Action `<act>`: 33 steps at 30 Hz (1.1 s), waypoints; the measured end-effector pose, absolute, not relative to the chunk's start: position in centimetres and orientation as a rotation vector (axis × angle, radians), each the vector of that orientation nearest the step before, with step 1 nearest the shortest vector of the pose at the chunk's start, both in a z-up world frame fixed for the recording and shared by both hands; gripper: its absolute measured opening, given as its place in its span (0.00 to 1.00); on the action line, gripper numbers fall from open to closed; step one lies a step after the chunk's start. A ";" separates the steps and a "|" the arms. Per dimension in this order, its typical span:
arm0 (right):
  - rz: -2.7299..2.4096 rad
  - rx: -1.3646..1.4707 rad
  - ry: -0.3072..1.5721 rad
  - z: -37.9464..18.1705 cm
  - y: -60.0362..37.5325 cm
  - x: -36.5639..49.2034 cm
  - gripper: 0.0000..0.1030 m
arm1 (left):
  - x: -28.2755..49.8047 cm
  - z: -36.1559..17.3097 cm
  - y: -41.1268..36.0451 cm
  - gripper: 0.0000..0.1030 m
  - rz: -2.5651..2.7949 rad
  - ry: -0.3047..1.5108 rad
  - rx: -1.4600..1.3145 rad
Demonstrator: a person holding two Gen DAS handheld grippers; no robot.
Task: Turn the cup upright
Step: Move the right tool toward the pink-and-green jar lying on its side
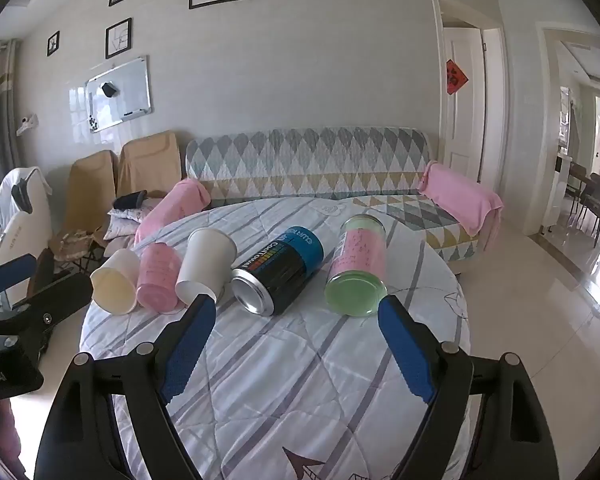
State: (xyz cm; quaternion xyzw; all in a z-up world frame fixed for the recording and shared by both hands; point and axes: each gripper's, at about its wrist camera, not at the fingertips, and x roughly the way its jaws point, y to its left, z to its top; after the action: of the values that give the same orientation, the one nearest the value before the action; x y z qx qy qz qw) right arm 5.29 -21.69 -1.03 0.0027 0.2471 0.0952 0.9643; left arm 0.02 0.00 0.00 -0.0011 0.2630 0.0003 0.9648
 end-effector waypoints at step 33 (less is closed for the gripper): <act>0.214 -0.019 0.565 -2.4 -20.3 6.4 0.82 | 2.2 -1.9 0.1 1.00 0.003 0.587 0.004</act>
State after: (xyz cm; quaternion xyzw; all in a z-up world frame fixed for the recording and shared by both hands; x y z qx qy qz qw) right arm 6.35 -20.31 -2.38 -0.0094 0.2784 0.1056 0.9546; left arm 2.16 0.11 -1.93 0.0022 0.2891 0.0013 0.9573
